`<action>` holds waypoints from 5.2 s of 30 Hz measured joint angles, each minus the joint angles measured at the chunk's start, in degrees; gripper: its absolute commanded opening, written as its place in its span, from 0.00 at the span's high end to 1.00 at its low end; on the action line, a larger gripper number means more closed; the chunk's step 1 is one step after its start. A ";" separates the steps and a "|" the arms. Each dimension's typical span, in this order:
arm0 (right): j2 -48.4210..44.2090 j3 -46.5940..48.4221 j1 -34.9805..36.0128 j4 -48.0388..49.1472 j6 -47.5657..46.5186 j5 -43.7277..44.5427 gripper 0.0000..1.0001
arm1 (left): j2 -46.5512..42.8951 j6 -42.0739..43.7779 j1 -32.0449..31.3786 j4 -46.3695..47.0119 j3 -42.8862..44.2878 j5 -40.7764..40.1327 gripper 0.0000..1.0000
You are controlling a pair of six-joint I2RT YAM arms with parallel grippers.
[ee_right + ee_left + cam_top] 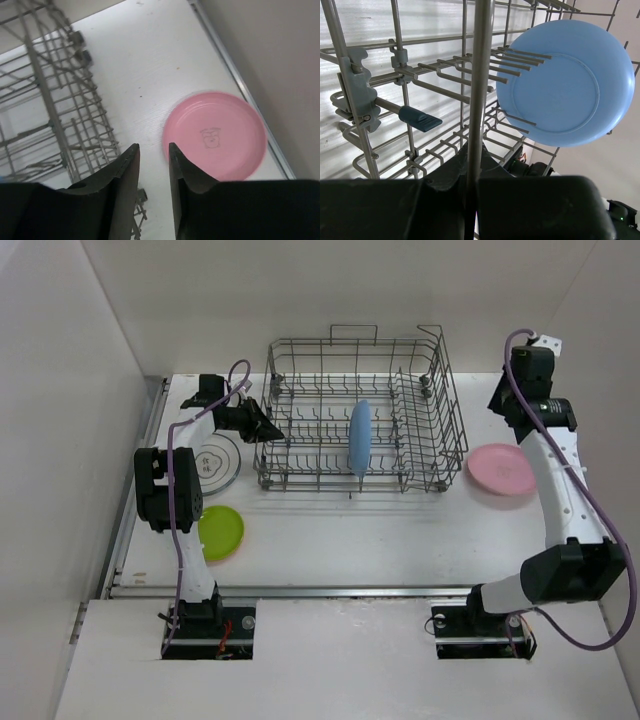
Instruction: Unload the plates from the dish rack
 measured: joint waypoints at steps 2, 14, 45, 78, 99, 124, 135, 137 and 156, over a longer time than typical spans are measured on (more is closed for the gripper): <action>-0.04 0.57 -0.28 -0.22 0.20 -4.28 0.40 | 0.00 0.04 0.00 -0.04 0.02 0.00 1.00; 4.04 2.47 13.73 6.67 -3.04 -44.96 0.00 | 1.07 0.50 0.09 -1.18 1.62 0.57 1.00; 11.23 19.28 22.40 7.96 1.68 -35.98 1.00 | 1.62 2.89 0.00 -5.25 3.93 -0.63 1.00; 22.93 8.33 -2.75 -7.87 -0.02 10.25 1.00 | 1.73 4.00 0.00 -6.56 4.61 -1.33 1.00; 24.87 2.01 -4.44 -8.22 3.10 4.68 0.24 | 2.05 7.45 0.00 -10.84 7.15 -4.26 1.00; -15.37 0.13 -4.46 7.54 1.31 -6.08 0.00 | 6.95 22.34 -0.72 -25.11 23.45 -14.03 0.00; -37.81 -10.23 -4.46 13.79 -2.43 -11.72 0.00 | -16.52 29.94 0.87 -26.86 25.29 -33.68 0.00; -42.84 -12.98 -4.46 15.21 -2.71 -12.76 0.00 | -24.33 32.00 3.30 -27.52 24.00 -39.34 0.00; -65.66 -18.64 -1.86 9.35 -3.32 -10.80 0.00 | -61.31 40.00 8.63 -39.52 -4.22 -67.34 0.00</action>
